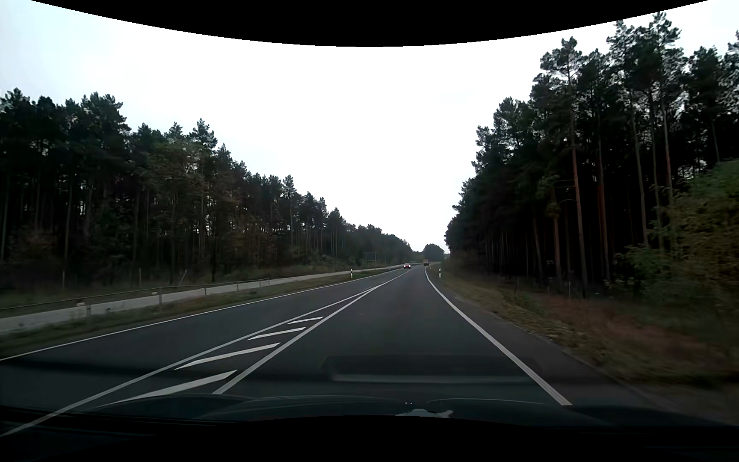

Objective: Follow the waypoints while adhering to traffic rules and regulations

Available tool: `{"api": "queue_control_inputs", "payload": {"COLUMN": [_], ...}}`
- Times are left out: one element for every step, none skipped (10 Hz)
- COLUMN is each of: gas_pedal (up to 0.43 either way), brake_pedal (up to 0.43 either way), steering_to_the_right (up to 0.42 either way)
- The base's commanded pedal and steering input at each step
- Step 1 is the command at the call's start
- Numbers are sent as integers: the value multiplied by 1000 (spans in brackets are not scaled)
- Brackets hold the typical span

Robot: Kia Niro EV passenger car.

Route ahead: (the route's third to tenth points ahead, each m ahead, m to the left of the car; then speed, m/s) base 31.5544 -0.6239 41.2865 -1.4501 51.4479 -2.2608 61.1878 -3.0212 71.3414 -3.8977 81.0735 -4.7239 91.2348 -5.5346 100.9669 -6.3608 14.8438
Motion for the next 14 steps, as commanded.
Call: {"api": "queue_control_inputs", "payload": {"gas_pedal": [539,539,551,571,591,598,598,630,650,650,650,661,661,661], "brake_pedal": [0,0,0,0,0,0,0,0,0,0,0,0,0,0], "steering_to_the_right": [22,24,24,24,24,23,21,16,11,9,6,6,5,5]}}
